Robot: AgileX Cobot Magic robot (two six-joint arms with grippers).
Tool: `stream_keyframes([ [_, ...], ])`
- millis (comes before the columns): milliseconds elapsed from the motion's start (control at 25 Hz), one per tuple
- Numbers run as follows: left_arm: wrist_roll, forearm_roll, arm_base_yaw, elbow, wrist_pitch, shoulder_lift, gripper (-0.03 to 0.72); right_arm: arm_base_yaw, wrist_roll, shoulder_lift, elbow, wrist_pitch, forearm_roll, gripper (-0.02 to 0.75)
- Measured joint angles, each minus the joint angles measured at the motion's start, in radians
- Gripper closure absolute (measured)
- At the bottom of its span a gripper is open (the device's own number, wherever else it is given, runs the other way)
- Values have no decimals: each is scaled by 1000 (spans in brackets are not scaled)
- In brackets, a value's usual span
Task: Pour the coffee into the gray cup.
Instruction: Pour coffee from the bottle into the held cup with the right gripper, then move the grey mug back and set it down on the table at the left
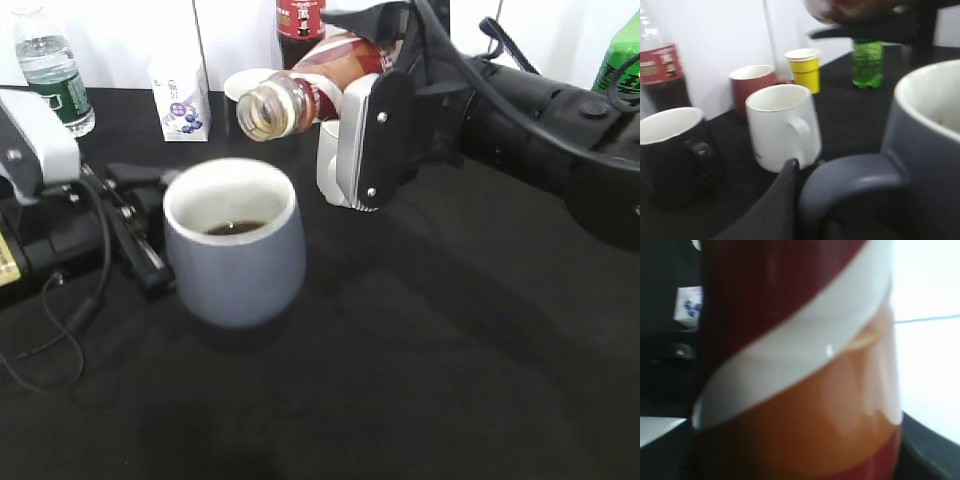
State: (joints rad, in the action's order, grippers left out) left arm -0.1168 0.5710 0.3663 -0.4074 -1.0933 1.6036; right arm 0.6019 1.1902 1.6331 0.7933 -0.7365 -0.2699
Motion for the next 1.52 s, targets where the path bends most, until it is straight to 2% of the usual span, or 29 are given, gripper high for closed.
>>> stream_keyframes([
  [120, 0, -42, 0, 0, 0, 0, 637, 0, -194, 0, 0, 13, 0, 209],
  [280, 0, -72, 0, 0, 0, 1, 637, 0, -729, 0, 0, 15, 1, 209],
  [360, 7, -202, 0, 0, 1, 1, 637, 0, -982, 0, 0, 15, 1, 209],
  [440, 117, -349, -2, 0, 5, 1, 637, 0, -1106, 0, 0, 15, 1, 209],
  [520, 180, -450, -30, 0, 6, 1, 637, 0, -1126, 0, 0, 16, 2, 209],
  [600, 196, -518, -101, 0, 4, 1, 637, 0, -1128, 0, 0, 16, 2, 209],
  [760, 213, -539, -280, 0, -6, 3, 637, 0, -1128, 0, 0, 16, 3, 209],
  [880, 215, -540, -356, -38, -12, 66, 637, 0, -1130, 0, 0, 16, 3, 209],
  [1320, 215, -540, -368, -342, 33, 413, 637, 0, -1134, 0, 0, 18, 3, 209],
  [1520, 209, -537, -368, -380, 24, 476, 634, 1, -1134, 0, 0, 18, 3, 210],
])
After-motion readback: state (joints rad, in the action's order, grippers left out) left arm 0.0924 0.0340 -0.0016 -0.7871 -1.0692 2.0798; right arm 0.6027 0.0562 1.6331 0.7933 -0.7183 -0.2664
